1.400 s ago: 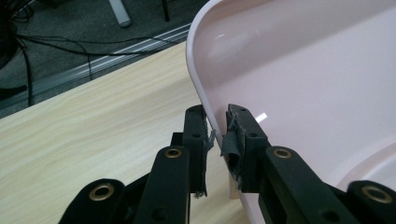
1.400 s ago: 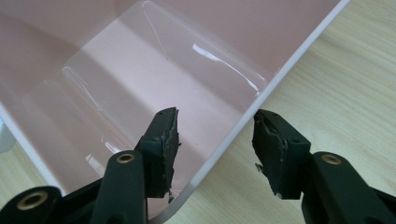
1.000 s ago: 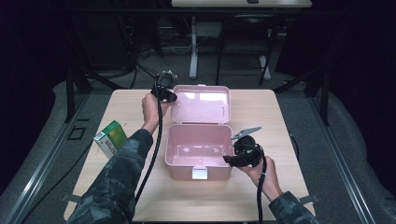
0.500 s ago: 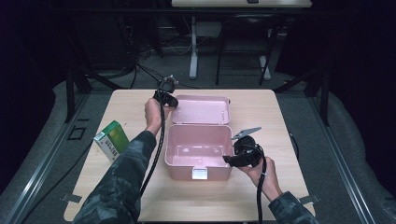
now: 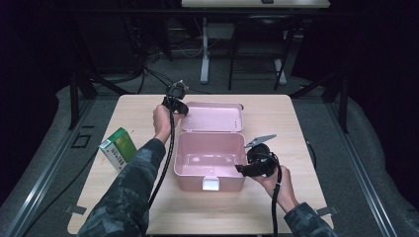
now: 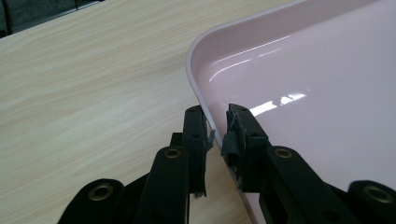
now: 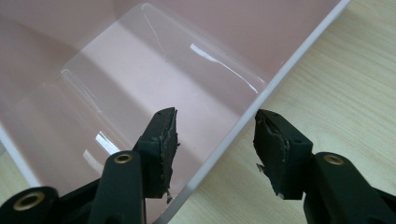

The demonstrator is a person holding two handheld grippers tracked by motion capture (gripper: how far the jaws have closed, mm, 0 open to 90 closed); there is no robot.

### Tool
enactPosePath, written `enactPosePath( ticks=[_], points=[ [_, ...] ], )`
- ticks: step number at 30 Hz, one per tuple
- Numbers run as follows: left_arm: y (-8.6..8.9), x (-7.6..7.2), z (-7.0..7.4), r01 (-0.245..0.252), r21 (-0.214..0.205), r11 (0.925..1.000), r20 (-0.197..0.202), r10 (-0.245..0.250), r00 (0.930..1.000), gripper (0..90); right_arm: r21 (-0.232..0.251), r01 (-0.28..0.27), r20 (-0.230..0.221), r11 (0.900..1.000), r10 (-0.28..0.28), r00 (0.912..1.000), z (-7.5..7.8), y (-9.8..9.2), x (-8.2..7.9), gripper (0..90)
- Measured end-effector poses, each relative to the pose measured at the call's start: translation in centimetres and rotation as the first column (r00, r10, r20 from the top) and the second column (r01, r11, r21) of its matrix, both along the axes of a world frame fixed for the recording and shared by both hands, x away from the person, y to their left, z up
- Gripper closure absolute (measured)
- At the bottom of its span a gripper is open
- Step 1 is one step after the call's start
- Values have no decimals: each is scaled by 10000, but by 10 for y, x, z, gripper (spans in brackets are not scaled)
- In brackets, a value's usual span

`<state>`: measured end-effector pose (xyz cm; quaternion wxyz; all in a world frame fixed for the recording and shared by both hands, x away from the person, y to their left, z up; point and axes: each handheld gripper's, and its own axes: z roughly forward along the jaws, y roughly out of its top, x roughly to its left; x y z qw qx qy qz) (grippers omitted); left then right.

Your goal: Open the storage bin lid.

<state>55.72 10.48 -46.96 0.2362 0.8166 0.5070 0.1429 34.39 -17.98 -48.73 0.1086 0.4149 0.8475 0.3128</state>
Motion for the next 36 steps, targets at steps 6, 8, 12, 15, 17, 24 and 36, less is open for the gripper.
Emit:
enactPosePath(
  ticks=[6, 8, 12, 15, 17, 24, 36],
  points=[
    [1, 0, 0, -25, 71, 10000, -54, 26, 10000, 775, 57, -39, -28, 10000, 40, 10000, 0, -1, 1, 489],
    [0, 0, 0, 52, 214, 9998, -23, -51, 10000, 763, 76, -24, -17, 10000, 24, 10000, 0, -1, 1, 489],
    [2, 0, 4, 144, 281, 9995, -16, -144, 9999, 653, 68, -10, 5, 10000, 10, 10000, 0, 0, 1, 489],
    [6, -1, 7, 127, 181, 9998, -16, -127, 9999, 531, 104, 14, 23, 9999, -14, 10000, 0, -1, 1, 487],
    [9, -2, 11, 117, 101, 9999, 39, -118, 9999, 462, 113, 42, 20, 9999, -43, 10000, 0, -1, 1, 488],
    [22, -11, 32, 484, -157, 9987, 229, -480, 9986, 282, 140, 73, -29, 9999, -72, 10000, -1, 0, 1, 473],
    [49, -40, 68, 1410, -117, 9899, 286, -1406, 9897, 102, 342, 53, -150, 9994, -47, 9999, 0, -1, 0, 415]
  ],
)
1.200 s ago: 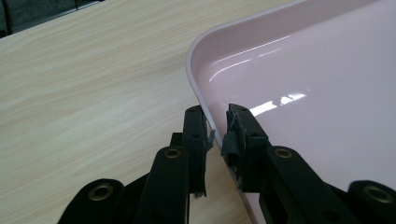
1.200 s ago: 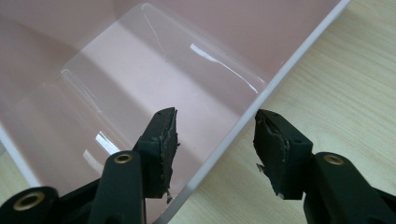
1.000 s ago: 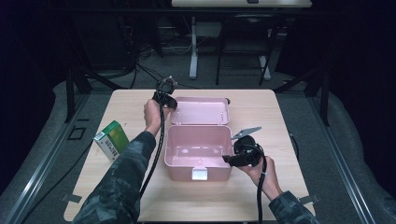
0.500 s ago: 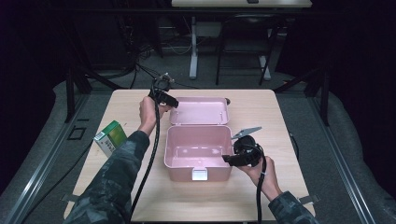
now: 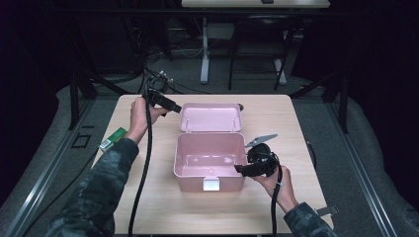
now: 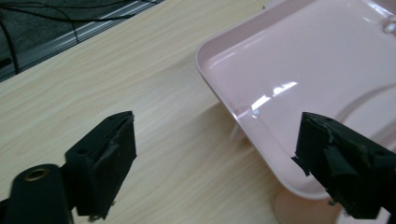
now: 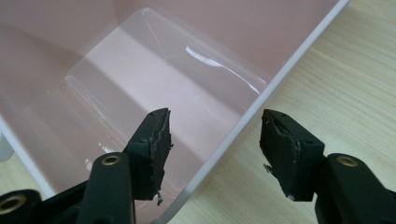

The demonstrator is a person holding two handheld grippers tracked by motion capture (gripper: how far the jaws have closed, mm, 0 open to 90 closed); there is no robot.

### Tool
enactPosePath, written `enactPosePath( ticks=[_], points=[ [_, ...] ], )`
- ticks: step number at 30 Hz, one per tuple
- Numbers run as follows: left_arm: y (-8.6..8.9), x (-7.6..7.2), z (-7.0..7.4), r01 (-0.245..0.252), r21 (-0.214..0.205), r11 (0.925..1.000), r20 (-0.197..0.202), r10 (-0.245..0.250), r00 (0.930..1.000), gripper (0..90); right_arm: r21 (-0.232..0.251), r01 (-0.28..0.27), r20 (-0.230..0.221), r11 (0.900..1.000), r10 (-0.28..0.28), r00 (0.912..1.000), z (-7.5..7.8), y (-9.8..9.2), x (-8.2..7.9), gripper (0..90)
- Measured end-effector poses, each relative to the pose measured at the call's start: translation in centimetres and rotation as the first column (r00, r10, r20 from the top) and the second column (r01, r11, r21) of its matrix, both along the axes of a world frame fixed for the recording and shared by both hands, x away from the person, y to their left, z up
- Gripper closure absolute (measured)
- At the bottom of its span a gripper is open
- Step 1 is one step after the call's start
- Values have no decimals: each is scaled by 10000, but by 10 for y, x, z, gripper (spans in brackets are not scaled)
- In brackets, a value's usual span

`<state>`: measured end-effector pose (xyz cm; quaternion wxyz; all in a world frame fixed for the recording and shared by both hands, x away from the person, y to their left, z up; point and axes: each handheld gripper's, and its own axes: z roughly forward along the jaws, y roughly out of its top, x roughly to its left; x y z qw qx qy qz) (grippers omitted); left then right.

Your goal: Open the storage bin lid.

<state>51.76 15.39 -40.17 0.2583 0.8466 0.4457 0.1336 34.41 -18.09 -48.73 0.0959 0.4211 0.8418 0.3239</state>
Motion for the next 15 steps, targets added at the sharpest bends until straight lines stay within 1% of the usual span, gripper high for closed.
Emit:
enactPosePath(
  ticks=[2, 5, 7, 9, 11, 12, 14, 15],
  points=[
    [4, -6, 4, 172, 43, 9998, -136, -172, 9998, 60, -26, 18, 13, 10000, -18, 10000, 0, -1, 0, 390],
    [9, -13, 8, 465, 159, 9988, -242, -461, 9986, 5, 72, 60, 12, 10000, -60, 10000, 0, -2, 0, 361],
    [11, -18, 11, 645, 211, 9977, -302, -638, 9975, 4, 99, 73, 17, 9999, -73, 10000, 1, -3, 0, 342],
    [15, -23, 14, 794, 56, 9968, -370, -791, 9962, 4, 131, 43, 23, 9999, -44, 10000, 1, -3, 0, 312],
    [17, -28, 18, 912, 18, 9958, -282, -911, 9954, 3, 198, 22, 43, 9998, -23, 10000, 1, -4, 0, 292],
    [18, -30, 20, 965, -20, 9953, -203, -965, 9951, 3, 263, 73, 3, 9996, -73, 10000, 1, -4, 0, 267],
    [20, -36, 23, 1053, 162, 9943, -74, -1051, 9944, 3, 343, 17, 89, 9994, -20, 10000, 1, -6, 0, 244],
    [20, -39, 24, 1093, 197, 9938, -54, -1092, 9940, 3, 387, 17, 38, 9992, -19, 10000, 2, -7, -1, 236]
  ],
)
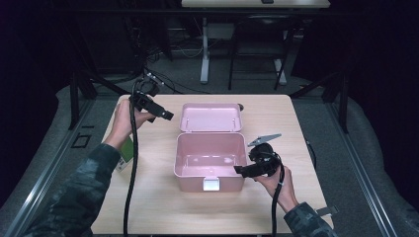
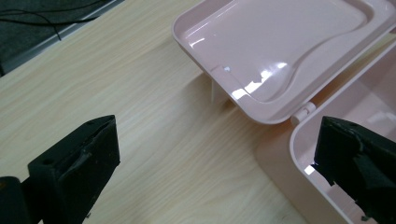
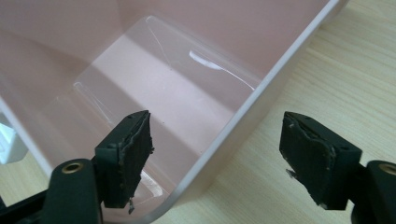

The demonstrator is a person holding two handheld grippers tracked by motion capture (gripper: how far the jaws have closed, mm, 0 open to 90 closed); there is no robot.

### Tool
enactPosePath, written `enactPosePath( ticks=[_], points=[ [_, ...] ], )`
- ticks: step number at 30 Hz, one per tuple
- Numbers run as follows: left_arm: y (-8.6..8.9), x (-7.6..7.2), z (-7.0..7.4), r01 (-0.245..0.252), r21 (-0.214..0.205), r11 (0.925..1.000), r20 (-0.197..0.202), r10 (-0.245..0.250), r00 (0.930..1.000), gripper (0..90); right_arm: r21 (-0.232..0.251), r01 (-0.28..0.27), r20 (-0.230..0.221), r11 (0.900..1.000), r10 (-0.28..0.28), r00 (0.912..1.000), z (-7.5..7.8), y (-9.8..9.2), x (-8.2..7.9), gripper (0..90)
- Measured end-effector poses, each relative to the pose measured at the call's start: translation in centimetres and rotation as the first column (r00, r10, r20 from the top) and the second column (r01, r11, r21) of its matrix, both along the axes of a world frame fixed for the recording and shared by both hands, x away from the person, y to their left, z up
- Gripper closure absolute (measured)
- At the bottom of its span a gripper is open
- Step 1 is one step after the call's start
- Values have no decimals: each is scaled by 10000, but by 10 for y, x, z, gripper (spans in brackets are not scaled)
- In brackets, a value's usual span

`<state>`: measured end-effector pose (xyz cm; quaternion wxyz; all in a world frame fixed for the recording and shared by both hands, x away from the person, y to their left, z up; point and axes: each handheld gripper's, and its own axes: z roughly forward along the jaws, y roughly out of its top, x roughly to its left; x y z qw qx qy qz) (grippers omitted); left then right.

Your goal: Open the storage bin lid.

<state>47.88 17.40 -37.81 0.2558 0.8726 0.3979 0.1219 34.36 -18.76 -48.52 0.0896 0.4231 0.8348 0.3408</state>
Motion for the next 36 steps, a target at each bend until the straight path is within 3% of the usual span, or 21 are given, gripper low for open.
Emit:
enactPosePath(
  ticks=[19, 22, 31, 36],
  points=[
    [22, -33, 7, 452, 135, 9989, 116, -453, 9989, 3, 529, -255, 324, 9983, 238, 9992, 10, -12, -7, 24],
    [26, -36, 9, 497, -3, 9988, 124, -497, 9987, 2, 628, -193, 470, 9978, 163, 9988, 13, -15, -11, 0],
    [37, -45, 16, 518, 38, 9986, 213, -519, 9984, 2, 822, 59, 995, 9966, -141, 9949, 18, -41, -29, 0],
    [38, -48, 18, 650, 313, 9974, 160, -656, 9977, 2, 659, 518, 879, 9965, -575, 9945, 14, -59, -40, 0]
  ],
)
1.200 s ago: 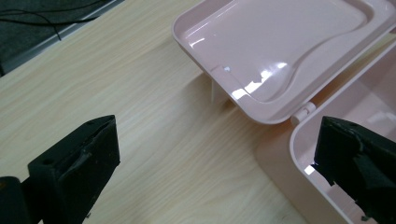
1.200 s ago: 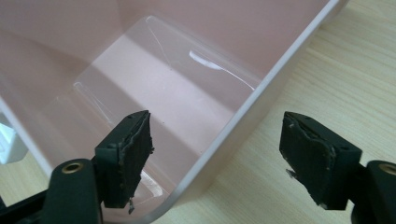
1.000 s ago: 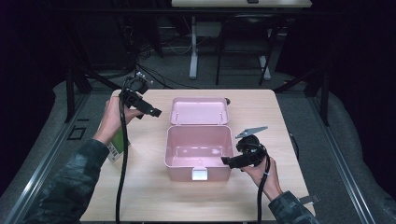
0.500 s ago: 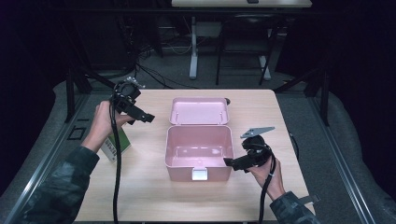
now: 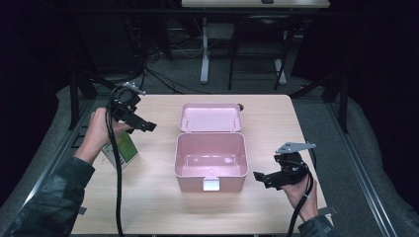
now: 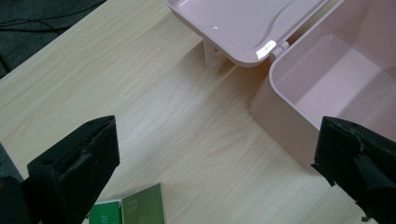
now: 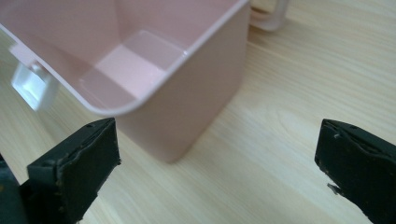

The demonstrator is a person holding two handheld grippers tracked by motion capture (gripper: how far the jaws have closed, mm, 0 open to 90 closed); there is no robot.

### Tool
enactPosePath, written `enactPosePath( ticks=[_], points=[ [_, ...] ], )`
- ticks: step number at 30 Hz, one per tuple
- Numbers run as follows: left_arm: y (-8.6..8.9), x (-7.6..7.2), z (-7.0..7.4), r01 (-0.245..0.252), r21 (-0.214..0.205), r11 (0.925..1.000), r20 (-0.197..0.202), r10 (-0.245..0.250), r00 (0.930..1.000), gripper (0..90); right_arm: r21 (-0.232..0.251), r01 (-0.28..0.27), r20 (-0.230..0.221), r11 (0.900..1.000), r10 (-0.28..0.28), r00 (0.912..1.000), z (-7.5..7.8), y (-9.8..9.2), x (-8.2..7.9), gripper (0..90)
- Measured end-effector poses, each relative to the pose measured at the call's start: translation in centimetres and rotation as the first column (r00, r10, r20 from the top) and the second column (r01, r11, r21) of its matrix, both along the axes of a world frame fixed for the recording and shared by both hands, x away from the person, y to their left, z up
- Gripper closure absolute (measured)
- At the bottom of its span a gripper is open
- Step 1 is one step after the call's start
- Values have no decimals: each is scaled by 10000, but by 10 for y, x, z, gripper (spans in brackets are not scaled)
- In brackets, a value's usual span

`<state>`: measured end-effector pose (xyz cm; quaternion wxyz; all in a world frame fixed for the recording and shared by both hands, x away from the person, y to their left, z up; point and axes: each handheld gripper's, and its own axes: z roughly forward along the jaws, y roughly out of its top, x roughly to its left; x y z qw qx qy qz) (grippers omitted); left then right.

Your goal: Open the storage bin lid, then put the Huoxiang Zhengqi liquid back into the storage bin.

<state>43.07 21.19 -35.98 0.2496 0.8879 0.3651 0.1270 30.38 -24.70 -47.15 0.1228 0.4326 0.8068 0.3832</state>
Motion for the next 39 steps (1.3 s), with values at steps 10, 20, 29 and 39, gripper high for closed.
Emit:
enactPosePath(
  ticks=[10, 20, 29, 39],
  points=[
    [7, -2, -5, 118, 594, 9982, -155, -109, 9998, 2, -1569, 338, -563, 9870, -431, 9975, -27, -6, -14, 0],
    [25, -7, -6, -35, 781, 9969, -200, 51, 9998, 2, -2384, 239, -1065, 9709, -506, 9930, -48, -7, -17, 0],
    [38, -6, -7, -270, 1011, 9945, -367, 308, 9989, 2, -2576, 133, -1176, 9662, -450, 9920, -49, -5, -13, 0],
    [49, 3, -18, 69, 1615, 9868, -825, 65, 9966, 3, -2402, 122, -1207, 9706, -423, 9918, -48, -7, -11, 0]
  ],
)
